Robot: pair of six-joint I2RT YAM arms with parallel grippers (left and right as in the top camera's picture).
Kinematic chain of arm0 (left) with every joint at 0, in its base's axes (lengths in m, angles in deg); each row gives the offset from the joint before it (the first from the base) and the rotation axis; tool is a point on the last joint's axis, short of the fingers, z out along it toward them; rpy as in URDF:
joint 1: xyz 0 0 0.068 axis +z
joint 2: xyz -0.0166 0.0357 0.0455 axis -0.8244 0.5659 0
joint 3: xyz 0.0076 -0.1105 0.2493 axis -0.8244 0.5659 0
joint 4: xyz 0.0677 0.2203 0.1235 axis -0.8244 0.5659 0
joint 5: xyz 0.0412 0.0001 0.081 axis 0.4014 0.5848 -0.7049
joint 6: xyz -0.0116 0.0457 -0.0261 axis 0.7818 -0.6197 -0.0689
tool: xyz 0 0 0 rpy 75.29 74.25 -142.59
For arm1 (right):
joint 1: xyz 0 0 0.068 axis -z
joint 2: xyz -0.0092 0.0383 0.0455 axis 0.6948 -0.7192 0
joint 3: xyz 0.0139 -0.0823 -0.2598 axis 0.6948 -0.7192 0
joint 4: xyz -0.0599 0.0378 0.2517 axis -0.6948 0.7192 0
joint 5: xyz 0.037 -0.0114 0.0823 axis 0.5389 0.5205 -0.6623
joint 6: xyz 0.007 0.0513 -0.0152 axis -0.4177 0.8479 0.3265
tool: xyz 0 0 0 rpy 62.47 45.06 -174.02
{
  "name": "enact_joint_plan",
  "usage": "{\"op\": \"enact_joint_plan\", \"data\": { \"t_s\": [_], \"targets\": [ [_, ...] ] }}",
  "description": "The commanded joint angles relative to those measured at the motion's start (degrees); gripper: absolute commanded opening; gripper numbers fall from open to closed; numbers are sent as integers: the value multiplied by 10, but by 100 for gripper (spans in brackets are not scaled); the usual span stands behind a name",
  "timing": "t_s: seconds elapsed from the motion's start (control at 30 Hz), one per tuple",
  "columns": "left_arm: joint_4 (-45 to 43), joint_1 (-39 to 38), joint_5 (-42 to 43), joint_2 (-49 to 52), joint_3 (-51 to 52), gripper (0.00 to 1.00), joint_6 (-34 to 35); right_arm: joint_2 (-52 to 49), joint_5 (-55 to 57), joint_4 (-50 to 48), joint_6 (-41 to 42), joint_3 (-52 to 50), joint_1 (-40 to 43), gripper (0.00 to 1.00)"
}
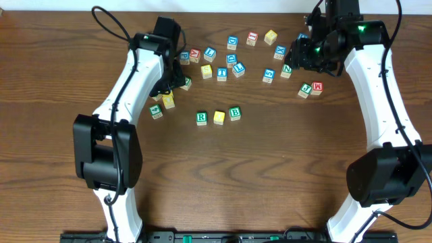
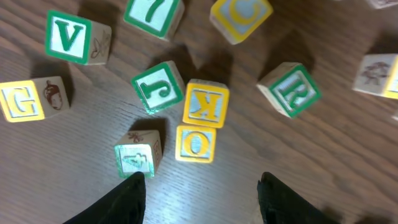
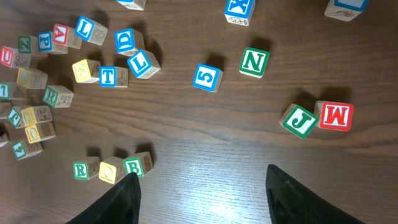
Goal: Spell out ROBOT
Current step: 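Move the left gripper to the pile and grasp a yellow O block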
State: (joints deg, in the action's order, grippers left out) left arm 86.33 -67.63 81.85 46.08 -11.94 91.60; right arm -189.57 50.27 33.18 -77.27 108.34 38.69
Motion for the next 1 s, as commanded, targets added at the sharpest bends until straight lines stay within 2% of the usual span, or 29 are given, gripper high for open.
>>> {"op": "enact_joint_plan", "data": {
  "t_s": [0.0,0.2,0.47,0.97],
  "targets": [
    [-24,5,24,9,28,57,-33,0,3,2,-13,3,-4,60],
    [-69,5,31,14,64,57,-34,0,4,3,-13,3,-4,60],
    [-85,5,30,52,66,55,-41,0,5,8,-13,3,-4,60],
    [-118,6,7,56,89,53,-36,0,5,11,-17,3,-4,63]
  ]
}}
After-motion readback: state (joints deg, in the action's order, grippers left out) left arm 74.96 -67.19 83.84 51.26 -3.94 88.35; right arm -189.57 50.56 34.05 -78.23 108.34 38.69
